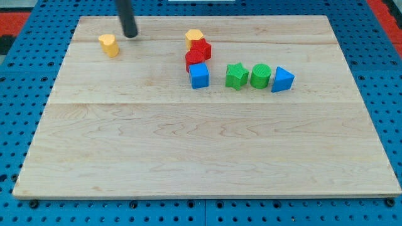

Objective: Slightly touch right to the yellow heart

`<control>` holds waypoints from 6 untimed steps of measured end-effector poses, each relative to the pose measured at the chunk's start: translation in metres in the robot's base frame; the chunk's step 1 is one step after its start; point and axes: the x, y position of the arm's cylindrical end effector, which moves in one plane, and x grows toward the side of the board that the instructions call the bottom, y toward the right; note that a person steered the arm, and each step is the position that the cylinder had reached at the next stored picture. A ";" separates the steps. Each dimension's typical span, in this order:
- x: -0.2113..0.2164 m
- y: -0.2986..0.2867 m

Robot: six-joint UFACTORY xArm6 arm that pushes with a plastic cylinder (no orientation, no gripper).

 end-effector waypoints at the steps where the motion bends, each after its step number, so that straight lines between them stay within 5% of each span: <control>1: 0.038 -0.027; 3: -0.009 -0.037; 5: -0.013 0.183; 6: 0.026 0.161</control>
